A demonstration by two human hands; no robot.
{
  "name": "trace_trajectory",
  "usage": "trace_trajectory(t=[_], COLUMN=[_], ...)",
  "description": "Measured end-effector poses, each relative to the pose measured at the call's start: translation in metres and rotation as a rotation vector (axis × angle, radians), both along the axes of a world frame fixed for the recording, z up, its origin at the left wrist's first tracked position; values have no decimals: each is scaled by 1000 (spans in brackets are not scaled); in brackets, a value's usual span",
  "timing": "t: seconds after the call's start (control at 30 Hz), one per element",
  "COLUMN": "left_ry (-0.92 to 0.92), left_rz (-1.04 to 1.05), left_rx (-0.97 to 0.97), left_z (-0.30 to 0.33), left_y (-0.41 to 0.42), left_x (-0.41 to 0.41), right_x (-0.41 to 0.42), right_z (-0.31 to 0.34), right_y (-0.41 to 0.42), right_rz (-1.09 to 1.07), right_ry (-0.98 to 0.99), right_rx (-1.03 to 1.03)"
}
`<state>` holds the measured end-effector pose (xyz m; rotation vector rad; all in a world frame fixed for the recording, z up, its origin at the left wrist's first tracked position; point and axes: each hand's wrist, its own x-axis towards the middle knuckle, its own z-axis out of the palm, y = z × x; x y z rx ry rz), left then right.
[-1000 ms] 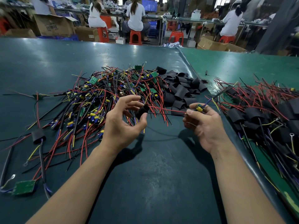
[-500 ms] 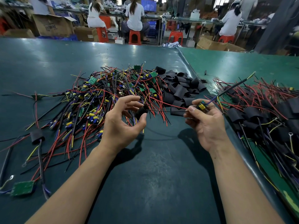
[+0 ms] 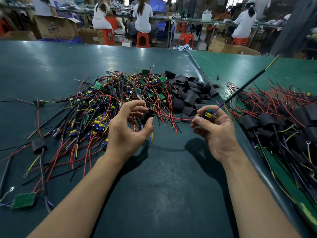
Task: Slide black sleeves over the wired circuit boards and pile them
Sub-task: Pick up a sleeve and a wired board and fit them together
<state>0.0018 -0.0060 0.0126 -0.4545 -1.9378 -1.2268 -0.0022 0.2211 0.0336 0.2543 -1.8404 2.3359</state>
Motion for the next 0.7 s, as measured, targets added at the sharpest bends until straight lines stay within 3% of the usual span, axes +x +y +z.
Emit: trace_trajectory(t=[0.5, 0.7], left_ry=[-35, -43], left_rz=[13, -30], left_rx=[-12, -163], left_z=[0, 1], left_y=[0, 1], left_x=[1, 3], right_x=[-1, -1], right_z=[-3, -3], right_y=[1, 0], right_rz=[12, -32], right_ry=[-44, -44], right_rx=[41, 74])
